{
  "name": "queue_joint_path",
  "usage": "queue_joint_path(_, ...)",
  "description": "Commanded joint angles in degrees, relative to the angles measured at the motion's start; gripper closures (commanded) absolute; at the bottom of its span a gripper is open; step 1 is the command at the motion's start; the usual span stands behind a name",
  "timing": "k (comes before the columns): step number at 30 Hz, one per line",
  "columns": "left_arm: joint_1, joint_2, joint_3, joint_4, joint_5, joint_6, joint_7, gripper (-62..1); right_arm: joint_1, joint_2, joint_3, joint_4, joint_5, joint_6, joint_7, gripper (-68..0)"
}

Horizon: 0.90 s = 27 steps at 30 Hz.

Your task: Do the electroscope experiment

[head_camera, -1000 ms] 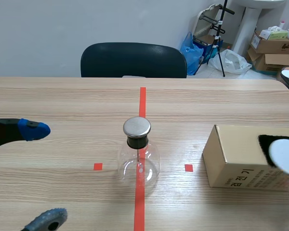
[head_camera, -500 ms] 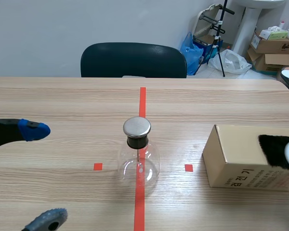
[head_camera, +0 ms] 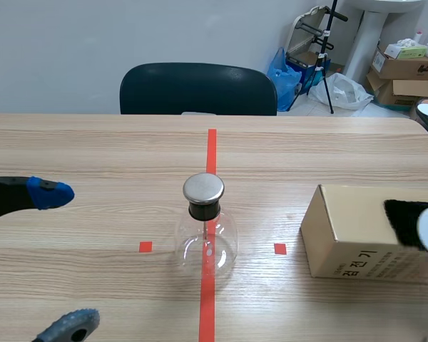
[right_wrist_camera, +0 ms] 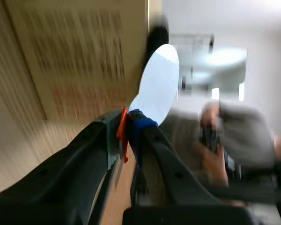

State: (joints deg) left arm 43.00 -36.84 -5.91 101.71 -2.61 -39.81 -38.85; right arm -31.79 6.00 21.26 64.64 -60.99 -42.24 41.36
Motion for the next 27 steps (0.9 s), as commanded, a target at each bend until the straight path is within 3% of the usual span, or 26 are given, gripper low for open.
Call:
queue_joint_path(1,0.0,0.0,0.4,0.4,-0.9,-0.1,-0.7,-62.3,-0.4,1.3,0.9,0.5,-1.5,-2.6,8.6,-0.9)
queue_joint_path(3,0.0,0.0,0.4,0.4,-1.0,-0.1,-0.8,-62.3,0.1,1.4,0.9,0.5,-0.8,-2.6,16.4,-0.9)
queue_joint_path(4,0.0,0.0,0.4,0.4,-1.0,-0.1,-0.8,-62.3,0.1,1.1,0.9,0.5,0.0,-2.6,15.3,-0.9)
queue_joint_path(7,0.0,0.0,0.4,0.4,-1.0,-0.1,-0.8,-62.3,-0.3,0.8,0.9,0.5,0.5,-2.6,2.7,-0.9)
queue_joint_path(8,0.0,0.0,0.4,0.4,-1.0,-0.1,-0.8,-62.3,-0.3,0.9,1.0,0.5,-0.3,-2.6,3.0,-0.9)
queue_joint_path(11,0.0,0.0,0.4,0.4,-1.0,-0.1,-0.8,-62.3,0.1,1.1,1.0,0.5,-0.9,-2.6,15.8,-0.9)
queue_joint_path(12,0.0,0.0,0.4,0.4,-1.0,-0.1,-0.8,-62.3,0.2,1.0,0.9,0.5,-0.3,-2.6,16.9,-0.9)
queue_joint_path(13,0.0,0.0,0.4,0.4,-1.0,-0.1,-0.8,-62.3,0.2,0.8,0.9,0.5,0.8,-2.6,14.5,-0.9)
queue_joint_path(16,0.0,0.0,0.4,0.4,-1.0,-0.1,-0.8,-62.3,0.0,0.3,0.9,0.5,0.6,-2.6,-0.5,-0.9)
queue_joint_path(17,0.0,0.0,0.4,0.4,-1.0,-0.1,-0.8,-62.3,0.0,0.3,0.9,0.5,-0.3,-2.6,-0.4,-0.9)
queue_joint_path(20,0.0,0.0,0.4,0.4,-1.0,-0.1,-0.8,-62.3,0.5,0.3,0.9,0.5,-1.2,-2.6,11.5,-0.9)
queue_joint_path(21,0.0,0.0,0.4,0.4,-1.0,-0.1,-0.8,-62.3,0.6,0.1,0.9,0.5,-0.8,-2.6,11.7,-0.9)
queue_joint_path(24,0.0,0.0,0.4,0.4,-1.0,-0.1,-0.7,-62.3,0.2,-0.3,0.9,0.5,0.9,-2.6,-2.1,-0.9)
queue_joint_path(25,0.0,0.0,0.4,0.4,-1.0,-0.1,-0.7,-62.3,0.2,-0.3,0.9,0.5,-0.2,-2.6,-3.5,-0.9)
queue_joint_path(27,0.0,0.0,0.4,0.4,-1.0,-0.1,-0.7,-62.3,0.3,-0.1,0.9,0.5,-2.1,-2.6,3.7,-0.9)
